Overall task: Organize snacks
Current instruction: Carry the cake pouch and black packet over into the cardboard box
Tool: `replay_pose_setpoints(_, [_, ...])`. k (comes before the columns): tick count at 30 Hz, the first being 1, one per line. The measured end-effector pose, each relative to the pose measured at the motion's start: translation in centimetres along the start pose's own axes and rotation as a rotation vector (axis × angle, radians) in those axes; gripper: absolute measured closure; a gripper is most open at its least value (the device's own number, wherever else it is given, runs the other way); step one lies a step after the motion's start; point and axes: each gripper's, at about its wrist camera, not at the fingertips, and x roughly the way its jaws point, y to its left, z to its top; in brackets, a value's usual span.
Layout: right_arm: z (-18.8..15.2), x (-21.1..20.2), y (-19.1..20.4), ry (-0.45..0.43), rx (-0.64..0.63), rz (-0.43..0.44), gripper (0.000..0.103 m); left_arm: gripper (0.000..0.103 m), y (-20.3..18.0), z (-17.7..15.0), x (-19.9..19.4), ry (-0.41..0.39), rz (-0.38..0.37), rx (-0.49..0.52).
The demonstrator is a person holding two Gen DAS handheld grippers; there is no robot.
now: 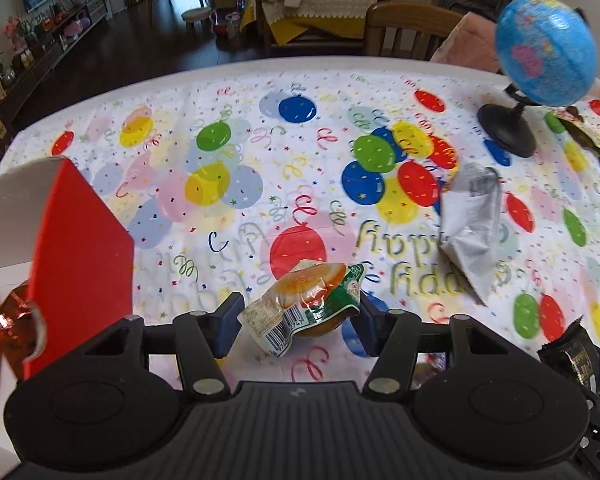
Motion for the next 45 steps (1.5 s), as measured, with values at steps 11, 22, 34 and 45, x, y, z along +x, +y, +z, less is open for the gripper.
replay_pose_setpoints(11, [0.3,-5.4,1.0,-0.065,0.018,0.051,0.070,0.046,-0.1,-2.2,-7.0,-0.072,-0.030,0.004])
replay_pose_setpoints(22, [0.9,-9.0,3.8,-0.098,-0.015,0.104,0.070,0.046,1.8,-4.5,-11.8,-0.107,-0.044,-0.022])
replay_pose_setpoints(34, [2.1,-11.9,8.9,-0.135,-0.049,0.126,0.070,0.046,6.5,-6.2,-16.0,-0.143,-0.068,-0.038])
replay_pose_setpoints(45, [3.6,-12.4,15.9,-0.154,-0.075,0.152,0.070,0.046,13.3,-7.3,-18.5,-0.172,-0.059,-0.065])
